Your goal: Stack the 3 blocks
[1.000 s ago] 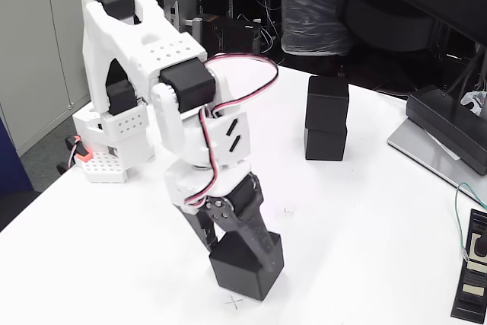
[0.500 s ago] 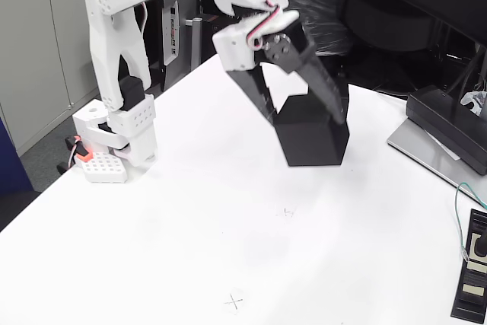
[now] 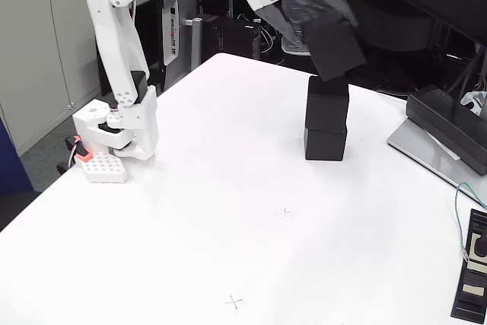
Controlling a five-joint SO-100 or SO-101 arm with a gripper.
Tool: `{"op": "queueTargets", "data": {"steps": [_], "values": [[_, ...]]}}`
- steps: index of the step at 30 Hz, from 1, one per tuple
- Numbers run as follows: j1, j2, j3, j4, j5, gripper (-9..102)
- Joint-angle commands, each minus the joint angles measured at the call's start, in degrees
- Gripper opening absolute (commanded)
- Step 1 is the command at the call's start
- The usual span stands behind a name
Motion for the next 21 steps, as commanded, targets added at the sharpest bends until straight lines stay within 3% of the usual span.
{"op": "queueTargets", "data": {"steps": [1, 21], "values": [[-3.69, 1.67, -2.29, 0.26, 3.34, 2], [-6.06, -7.21, -1.93, 0.18, 8.35, 2]]}}
